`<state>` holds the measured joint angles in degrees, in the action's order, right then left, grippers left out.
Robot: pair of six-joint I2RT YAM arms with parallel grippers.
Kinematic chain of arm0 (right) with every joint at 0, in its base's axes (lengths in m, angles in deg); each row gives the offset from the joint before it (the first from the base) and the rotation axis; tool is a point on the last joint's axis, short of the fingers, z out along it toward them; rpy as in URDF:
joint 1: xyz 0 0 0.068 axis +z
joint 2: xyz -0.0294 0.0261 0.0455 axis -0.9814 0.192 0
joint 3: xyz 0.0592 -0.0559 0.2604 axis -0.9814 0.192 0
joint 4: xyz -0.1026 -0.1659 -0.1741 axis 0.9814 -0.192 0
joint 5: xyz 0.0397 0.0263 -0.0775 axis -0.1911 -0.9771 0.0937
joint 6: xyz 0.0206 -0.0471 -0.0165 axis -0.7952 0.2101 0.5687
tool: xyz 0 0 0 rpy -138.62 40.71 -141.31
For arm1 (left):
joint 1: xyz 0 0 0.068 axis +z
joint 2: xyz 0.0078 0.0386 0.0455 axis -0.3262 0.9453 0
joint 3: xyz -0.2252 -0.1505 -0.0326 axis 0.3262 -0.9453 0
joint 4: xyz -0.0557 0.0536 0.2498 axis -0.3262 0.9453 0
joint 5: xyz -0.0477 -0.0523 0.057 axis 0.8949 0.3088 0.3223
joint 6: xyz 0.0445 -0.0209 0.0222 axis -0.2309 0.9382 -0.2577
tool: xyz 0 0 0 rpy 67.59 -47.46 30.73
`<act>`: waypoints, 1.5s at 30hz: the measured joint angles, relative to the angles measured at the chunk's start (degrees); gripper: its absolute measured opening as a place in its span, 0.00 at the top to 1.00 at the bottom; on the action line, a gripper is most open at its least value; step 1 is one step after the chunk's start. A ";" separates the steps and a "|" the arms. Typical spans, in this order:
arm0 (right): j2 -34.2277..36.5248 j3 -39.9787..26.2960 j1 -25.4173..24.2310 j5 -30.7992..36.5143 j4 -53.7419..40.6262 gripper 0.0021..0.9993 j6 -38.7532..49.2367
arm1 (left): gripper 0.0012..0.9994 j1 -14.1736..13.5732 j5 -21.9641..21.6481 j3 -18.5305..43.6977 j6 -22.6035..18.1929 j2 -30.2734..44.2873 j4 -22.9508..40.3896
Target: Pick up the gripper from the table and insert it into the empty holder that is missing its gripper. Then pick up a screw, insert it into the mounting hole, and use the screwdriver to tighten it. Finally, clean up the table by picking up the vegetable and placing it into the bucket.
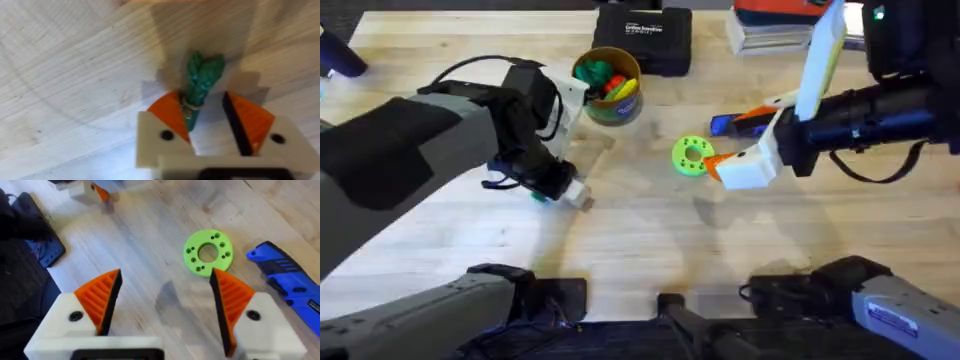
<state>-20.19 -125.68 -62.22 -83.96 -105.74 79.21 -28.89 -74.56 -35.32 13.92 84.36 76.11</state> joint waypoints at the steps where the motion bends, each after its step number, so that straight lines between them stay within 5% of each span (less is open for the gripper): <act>1: 0.00 0.00 0.00 0.01 0.00 0.01 0.00 | 0.52 0.04 0.13 0.00 -0.11 -0.01 0.03; 5: 0.00 0.00 0.00 0.00 0.00 0.01 0.00 | 0.97 0.02 0.41 0.13 0.12 -0.02 -0.40; 15: 0.00 0.00 0.00 0.00 1.10 0.01 0.01 | 0.98 0.02 3.85 19.98 3.01 0.05 2.76; 19: 0.00 0.00 0.00 0.00 1.50 0.01 0.00 | 0.98 0.02 10.09 26.33 4.20 0.04 -5.01; 27: -0.02 0.00 0.00 0.00 1.51 0.01 0.00 | 0.98 -0.05 18.90 27.04 9.42 4.94 -15.76; 33: 0.00 0.00 0.00 0.00 1.51 0.01 0.00 | 0.67 -0.20 20.22 27.02 11.02 12.87 -16.45; 39: 0.00 0.00 0.00 0.00 1.53 0.01 0.02 | 0.04 -0.20 20.63 26.99 11.69 13.47 -17.78; 45: 0.00 0.00 0.00 0.00 1.51 0.01 0.01 | 0.01 -0.20 20.71 28.01 11.79 10.74 -16.61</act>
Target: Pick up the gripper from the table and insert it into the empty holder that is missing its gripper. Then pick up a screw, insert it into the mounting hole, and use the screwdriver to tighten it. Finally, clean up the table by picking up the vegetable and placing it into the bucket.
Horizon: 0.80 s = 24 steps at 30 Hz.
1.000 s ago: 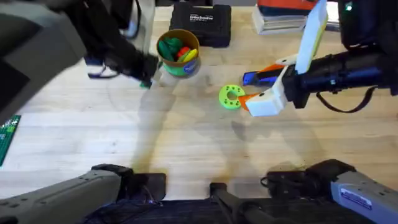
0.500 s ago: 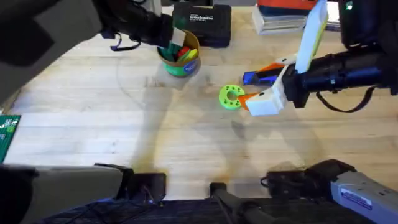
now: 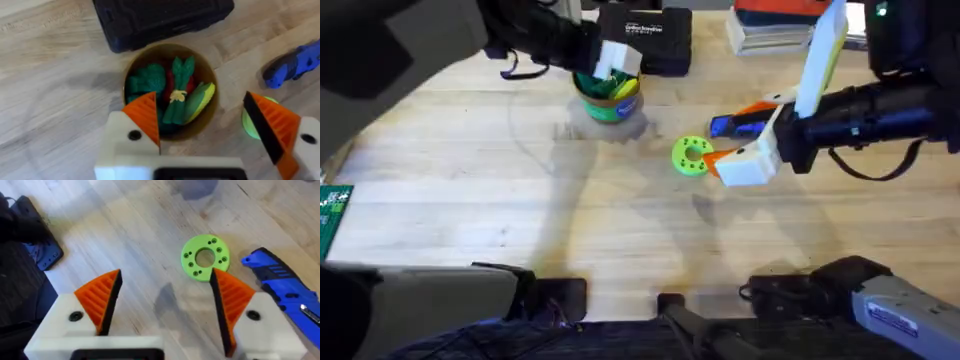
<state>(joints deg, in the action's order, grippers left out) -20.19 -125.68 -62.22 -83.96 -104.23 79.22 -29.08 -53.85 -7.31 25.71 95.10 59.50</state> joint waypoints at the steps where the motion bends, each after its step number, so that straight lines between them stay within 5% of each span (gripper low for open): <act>1: 0.00 0.00 0.00 0.00 0.00 0.01 -0.01 | 0.01 0.00 -0.01 0.78 0.00 -1.16 0.93; 8: -0.84 -1.58 0.00 0.02 -2.55 0.01 -4.85 | 0.01 0.08 -0.04 6.45 0.00 -14.67 9.81; 15: -4.33 -12.93 0.00 0.88 -11.65 0.01 -7.05 | 0.01 0.07 -0.04 6.98 -0.02 -27.31 23.85; 24: -9.87 -16.76 0.00 7.55 -14.40 0.01 -7.46 | 0.01 0.07 -0.06 6.98 -0.02 -33.29 37.60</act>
